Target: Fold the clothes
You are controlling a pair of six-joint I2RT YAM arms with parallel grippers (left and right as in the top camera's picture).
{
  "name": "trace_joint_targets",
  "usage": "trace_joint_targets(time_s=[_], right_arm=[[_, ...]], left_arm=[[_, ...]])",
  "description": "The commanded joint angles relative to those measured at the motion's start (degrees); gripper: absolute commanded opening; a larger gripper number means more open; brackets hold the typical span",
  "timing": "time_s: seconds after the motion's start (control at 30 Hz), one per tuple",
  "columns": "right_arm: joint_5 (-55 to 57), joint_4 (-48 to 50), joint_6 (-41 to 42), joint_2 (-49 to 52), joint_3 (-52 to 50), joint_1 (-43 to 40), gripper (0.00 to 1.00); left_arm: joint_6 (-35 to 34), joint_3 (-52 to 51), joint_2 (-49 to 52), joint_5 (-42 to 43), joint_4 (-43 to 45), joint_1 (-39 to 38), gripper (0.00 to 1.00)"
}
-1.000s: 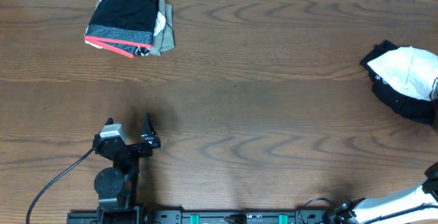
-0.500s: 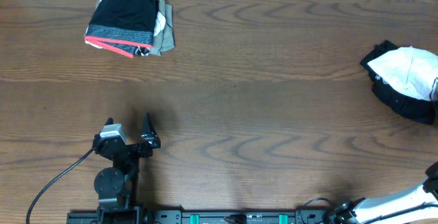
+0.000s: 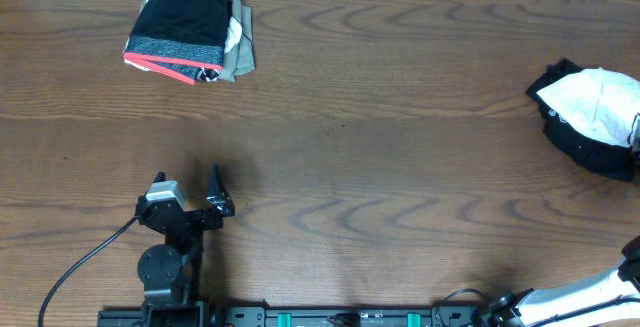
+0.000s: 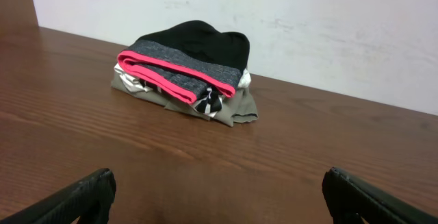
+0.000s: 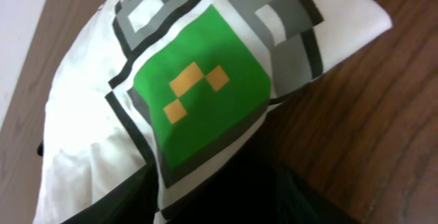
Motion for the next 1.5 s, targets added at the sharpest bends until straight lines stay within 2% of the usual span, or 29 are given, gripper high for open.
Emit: trace_joint_targets(time_s=[0.0,0.1,0.33,0.47,0.7,0.9,1.13,1.27,1.3,1.37,1.47], right_arm=[[1.57,0.13,-1.33,0.81,0.85,-0.04,0.53],[1.55,0.57,-1.46,1.57,0.85,-0.04,0.52],[1.53,1.57,-1.46,2.64,0.87,-0.04,0.40],[0.44,2.23,-1.44,2.64,0.87,-0.07,0.22],[-8.44,5.33,0.70,2.62,1.01,-0.52,0.02],[-17.31,10.67,6.14,2.49,1.03,-1.29,0.01],[-18.58,10.43,7.17,0.63,1.03,-1.79,0.01],[-9.51,3.37,11.54,0.52,1.03,-2.14,0.34],[-5.64,0.90,11.61,0.52,1.03,-2.21,0.46],[1.07,-2.56,10.27,0.52,1.03,-2.21,0.54],[6.99,-4.00,6.43,0.52,1.03,-2.21,0.59]], left_arm=[[0.79,-0.76,-0.37,-0.24,-2.32,0.24,0.98],[0.76,-0.76,-0.37,-0.24,-2.32,0.24,0.98],[0.76,-0.76,-0.37,-0.24,-2.32,0.24,0.98],[0.76,-0.76,-0.37,-0.24,-2.32,0.24,0.98],[0.76,-0.76,-0.37,-0.24,-2.32,0.24,0.98],[0.76,-0.76,-0.37,-0.24,-2.32,0.24,0.98],[0.76,-0.76,-0.37,-0.24,-2.32,0.24,0.98],[0.76,-0.76,-0.37,-0.24,-2.32,0.24,0.98],[0.76,-0.76,-0.37,-0.24,-2.32,0.24,0.98],[0.76,-0.76,-0.37,-0.24,-2.32,0.24,0.98],[0.76,-0.76,-0.37,-0.24,-2.32,0.24,0.98]])
